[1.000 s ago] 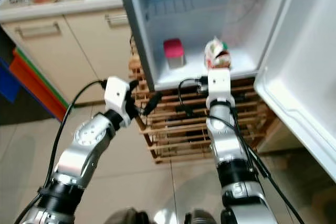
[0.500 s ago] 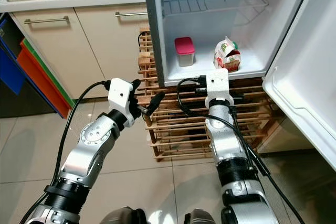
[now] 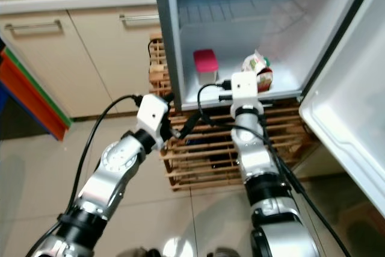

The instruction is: Restocking fridge

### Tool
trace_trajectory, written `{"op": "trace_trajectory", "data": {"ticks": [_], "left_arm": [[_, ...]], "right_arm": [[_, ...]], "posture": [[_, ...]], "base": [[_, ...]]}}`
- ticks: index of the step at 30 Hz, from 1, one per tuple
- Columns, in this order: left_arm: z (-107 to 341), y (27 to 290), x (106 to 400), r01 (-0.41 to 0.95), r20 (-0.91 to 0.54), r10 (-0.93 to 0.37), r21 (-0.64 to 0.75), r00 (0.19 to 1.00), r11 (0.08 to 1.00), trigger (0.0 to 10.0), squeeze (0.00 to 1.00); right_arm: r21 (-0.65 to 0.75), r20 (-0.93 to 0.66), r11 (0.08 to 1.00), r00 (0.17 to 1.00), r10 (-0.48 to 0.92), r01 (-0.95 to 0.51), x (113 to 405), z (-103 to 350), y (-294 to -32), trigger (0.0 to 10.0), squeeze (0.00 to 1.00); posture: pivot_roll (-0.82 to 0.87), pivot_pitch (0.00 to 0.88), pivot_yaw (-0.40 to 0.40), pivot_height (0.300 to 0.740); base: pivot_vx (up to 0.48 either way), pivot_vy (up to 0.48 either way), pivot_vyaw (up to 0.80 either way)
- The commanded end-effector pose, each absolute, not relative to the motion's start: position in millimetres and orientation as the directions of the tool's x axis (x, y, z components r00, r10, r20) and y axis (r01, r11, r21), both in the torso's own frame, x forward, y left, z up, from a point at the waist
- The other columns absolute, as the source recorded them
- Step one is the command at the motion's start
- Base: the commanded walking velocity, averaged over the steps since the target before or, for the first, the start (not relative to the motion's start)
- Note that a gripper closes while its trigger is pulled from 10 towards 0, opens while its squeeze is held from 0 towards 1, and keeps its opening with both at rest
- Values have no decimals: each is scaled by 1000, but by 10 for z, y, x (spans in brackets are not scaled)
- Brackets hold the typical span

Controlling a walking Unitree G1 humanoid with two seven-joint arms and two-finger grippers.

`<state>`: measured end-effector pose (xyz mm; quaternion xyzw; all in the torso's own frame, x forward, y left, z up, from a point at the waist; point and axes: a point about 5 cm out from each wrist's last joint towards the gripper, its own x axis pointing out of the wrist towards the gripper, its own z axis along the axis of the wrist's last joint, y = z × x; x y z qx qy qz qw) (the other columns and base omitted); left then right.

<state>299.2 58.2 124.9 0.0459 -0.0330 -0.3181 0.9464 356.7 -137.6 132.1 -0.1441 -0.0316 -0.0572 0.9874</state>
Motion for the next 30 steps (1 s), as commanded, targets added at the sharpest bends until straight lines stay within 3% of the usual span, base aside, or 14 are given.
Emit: {"op": "trace_trajectory", "data": {"ticks": [1, 14, 19, 25, 30], "left_arm": [[1270, 469, 2944, 647, 32, -653, 109, 756, 755, 10000, 0], [1191, 677, 2902, 686, -32, -688, 128, 725, 717, 10000, 0], [1191, 828, 2947, 603, -14, -604, 75, 797, 794, 10000, 0], [1152, 875, 2866, 588, -24, -588, 64, 809, 806, 10000, 0], [1152, 875, 2866, 588, -24, -588, 64, 809, 806, 10000, 0]], "right_arm": [[-279, 80, 948, 988, -135, 152, 3594, 1325, -1502, 10000, 0], [-213, 32, 945, 968, -248, 249, 3673, 1271, -1660, 10000, 0], [-173, 26, 951, 966, -255, 256, 3796, 1364, -1633, 10000, 0], [-172, 104, 958, 972, -213, 228, 3953, 1679, -1524, 10000, 0], [-172, 104, 958, 972, -213, 228, 3953, 1679, -1524, 10000, 0]], "posture": [[-71, 59, 44, 740], [-53, 65, 91, 740], [-15, 68, 82, 740], [20, 82, 67, 740], [20, 82, 67, 740]], "base": [[0, 0, 0], [0, 0, 0], [0, 0, 0], [0, 0, 0], [0, 0, 0]]}}
